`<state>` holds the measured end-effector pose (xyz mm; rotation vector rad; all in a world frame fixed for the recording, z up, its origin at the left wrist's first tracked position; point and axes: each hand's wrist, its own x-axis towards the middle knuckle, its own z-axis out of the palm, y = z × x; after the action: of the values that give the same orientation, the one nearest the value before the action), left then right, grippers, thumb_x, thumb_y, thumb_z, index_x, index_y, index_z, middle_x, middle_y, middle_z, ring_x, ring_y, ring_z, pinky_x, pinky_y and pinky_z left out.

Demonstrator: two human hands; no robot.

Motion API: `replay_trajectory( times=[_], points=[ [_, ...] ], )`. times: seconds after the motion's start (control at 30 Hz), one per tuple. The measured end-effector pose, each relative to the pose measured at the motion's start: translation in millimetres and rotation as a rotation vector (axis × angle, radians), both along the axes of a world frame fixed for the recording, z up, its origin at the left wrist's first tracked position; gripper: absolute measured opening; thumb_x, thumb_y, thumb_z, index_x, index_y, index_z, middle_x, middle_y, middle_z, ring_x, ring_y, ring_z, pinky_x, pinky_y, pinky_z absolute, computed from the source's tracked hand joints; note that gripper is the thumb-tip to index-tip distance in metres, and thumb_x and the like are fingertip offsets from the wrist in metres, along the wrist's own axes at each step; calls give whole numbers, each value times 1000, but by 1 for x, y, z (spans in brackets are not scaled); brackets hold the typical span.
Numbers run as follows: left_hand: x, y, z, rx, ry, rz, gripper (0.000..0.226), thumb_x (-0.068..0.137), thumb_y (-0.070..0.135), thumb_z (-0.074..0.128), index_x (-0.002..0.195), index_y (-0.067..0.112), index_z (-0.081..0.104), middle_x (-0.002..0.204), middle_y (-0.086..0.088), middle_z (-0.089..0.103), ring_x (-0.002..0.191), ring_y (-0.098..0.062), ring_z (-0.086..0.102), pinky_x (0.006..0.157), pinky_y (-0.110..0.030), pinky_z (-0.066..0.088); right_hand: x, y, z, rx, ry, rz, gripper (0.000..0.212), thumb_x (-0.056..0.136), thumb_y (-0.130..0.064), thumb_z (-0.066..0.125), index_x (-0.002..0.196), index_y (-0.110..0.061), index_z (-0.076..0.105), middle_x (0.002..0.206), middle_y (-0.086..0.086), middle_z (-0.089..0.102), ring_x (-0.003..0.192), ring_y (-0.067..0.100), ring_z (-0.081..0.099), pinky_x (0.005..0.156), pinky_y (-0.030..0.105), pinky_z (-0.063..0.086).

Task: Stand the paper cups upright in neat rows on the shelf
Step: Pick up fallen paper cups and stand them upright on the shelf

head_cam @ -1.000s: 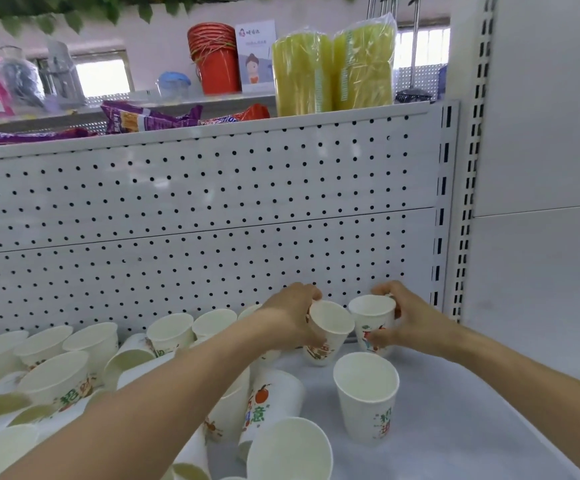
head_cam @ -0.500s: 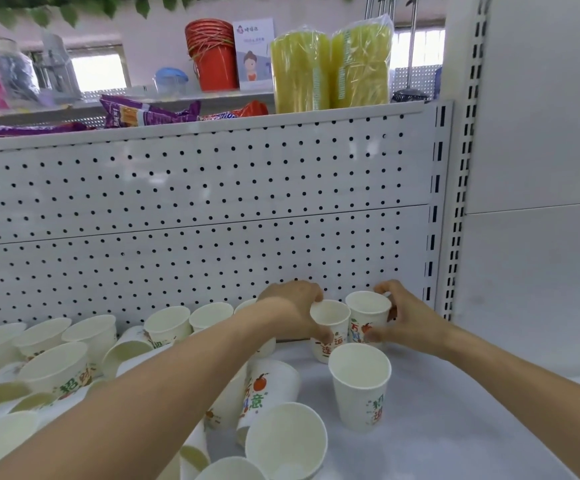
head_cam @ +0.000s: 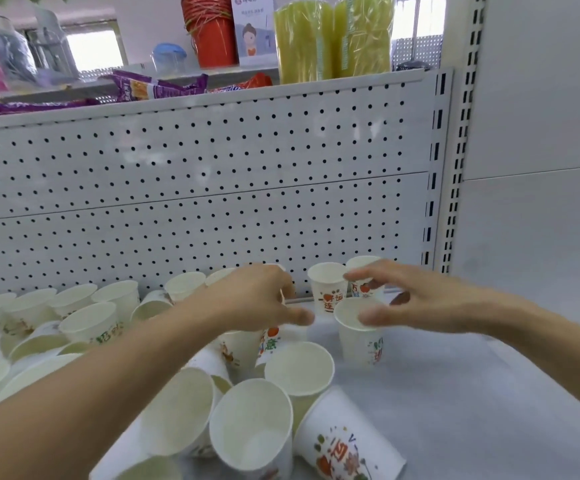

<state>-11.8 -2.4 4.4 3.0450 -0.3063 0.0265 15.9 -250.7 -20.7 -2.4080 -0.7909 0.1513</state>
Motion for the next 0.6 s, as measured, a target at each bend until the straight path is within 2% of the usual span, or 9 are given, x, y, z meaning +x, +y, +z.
replay_trajectory(
  times=[0.07,0.13,0.2,0.27,0.37,0.43,0.6],
  points=[
    [5,-4,-8,165,47,15,57,77,72,55,103,21,62,97,3,65,84,-16,58,73,-33,46,-6,8,1,-166,-29,75,74,70,-71,64,134,-62,29,136,-36,34,120,-9,40,101,24,37],
    [9,-8,-11,224,76,-2,50,79,69,53,93,23,63,88,4,64,81,-17,57,70,-31,45,-7,14,1,-232,-97,83,77,71,-62,65,139,-56,28,142,-31,32,128,-3,33,108,28,32],
    [11,-9,-10,162,153,-24,36,84,57,57,99,26,68,86,8,66,83,-14,59,69,-28,46,-9,16,4,-215,-114,50,71,77,-45,68,140,-47,35,135,-24,42,122,1,40,104,26,37],
    [12,-9,-8,53,199,-56,21,86,43,62,95,26,70,76,11,63,76,-10,59,64,-24,44,-10,13,4,-192,-113,14,62,78,-36,69,134,-42,44,124,-21,50,112,4,49,98,27,45],
    [16,-15,-5,-84,126,-92,14,84,37,69,83,23,73,64,9,65,62,-10,59,62,-28,48,-10,3,3,-182,-121,-69,52,76,-38,70,124,-39,52,114,-17,53,105,7,54,91,32,51],
    [21,-27,-3,-165,16,-106,16,79,40,73,81,24,76,69,7,71,66,-12,64,64,-32,52,-6,-4,1,-234,-181,-164,54,76,-45,70,125,-35,51,115,-12,52,104,11,53,88,32,51],
    [27,-62,-13,-117,-145,-100,25,69,47,80,73,24,70,71,8,70,68,-9,66,59,-28,53,4,-14,-4,-275,-247,-319,69,72,-65,66,128,-29,49,106,-11,47,98,11,49,82,30,48]
  ],
)
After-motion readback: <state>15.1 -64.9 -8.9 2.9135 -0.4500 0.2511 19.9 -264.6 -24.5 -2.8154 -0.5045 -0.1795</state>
